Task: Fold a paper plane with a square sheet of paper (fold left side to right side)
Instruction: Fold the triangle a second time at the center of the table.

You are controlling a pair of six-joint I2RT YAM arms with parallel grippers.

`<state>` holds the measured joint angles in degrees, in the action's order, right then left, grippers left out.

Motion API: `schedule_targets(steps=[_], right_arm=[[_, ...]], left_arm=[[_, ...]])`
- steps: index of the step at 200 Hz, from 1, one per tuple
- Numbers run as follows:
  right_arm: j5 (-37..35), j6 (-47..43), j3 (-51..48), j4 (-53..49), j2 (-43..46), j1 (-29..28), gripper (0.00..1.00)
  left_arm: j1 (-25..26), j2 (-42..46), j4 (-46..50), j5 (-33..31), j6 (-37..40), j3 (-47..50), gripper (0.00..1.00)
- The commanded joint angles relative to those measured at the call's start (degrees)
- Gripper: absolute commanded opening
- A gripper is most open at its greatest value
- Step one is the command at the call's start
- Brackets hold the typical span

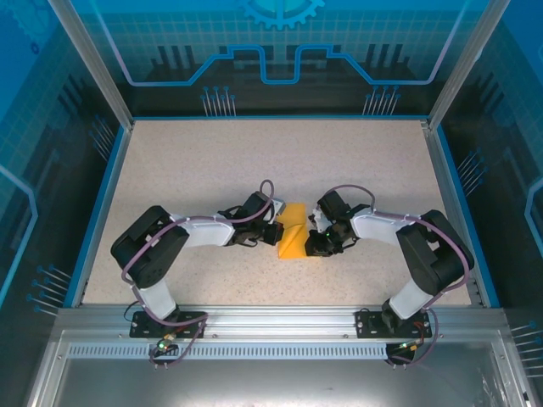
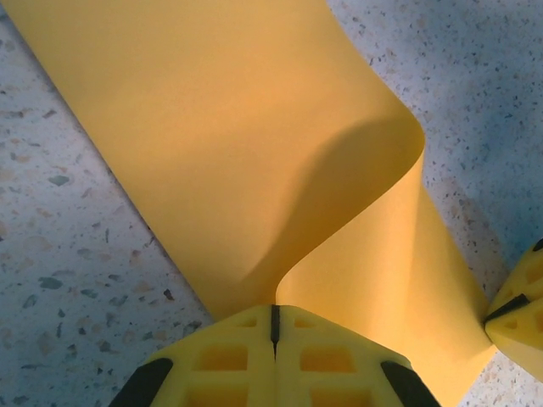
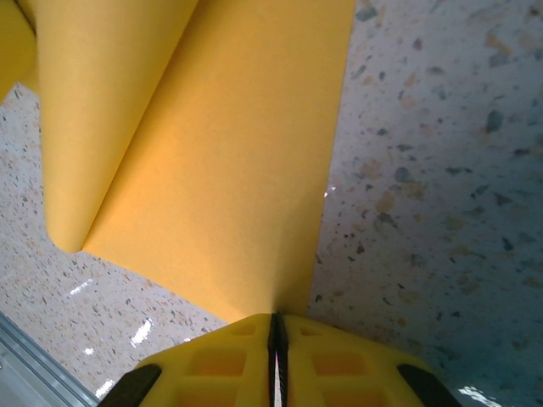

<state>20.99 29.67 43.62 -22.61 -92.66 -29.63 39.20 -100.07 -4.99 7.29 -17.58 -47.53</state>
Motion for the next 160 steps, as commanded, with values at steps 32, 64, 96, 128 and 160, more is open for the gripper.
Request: schedule_targets(steps=[32,64,96,128,160], right_arm=[[-1.2,-1.1,0.8,-3.7,-0.9,-1.1,0.12],[-1.4,-1.2,1.0,-4.0,-0.9,-1.1,0.12],[-1.7,-1.3,1.1,-4.3,-0.9,-1.2,0.12],[-1.7,-1.3,1.2,-4.4,-0.9,-1.2,0.12],[-1.6,-1.6,1.2,-4.6,-0.9,-1.2,0.12]], left_arm=[[-0.5,-1.6,0.0,1.8,0.9,-2.1,0.00],[-0.5,-2.3,-0.2,2.1,0.9,-2.2,0.00],[-0.5,-2.1,-0.3,1.9,1.0,-2.3,0.00],[-0.5,-2.3,0.1,1.7,1.2,-2.6,0.00],[-0.5,-3.0,0.1,1.8,1.3,-2.6,0.00]])
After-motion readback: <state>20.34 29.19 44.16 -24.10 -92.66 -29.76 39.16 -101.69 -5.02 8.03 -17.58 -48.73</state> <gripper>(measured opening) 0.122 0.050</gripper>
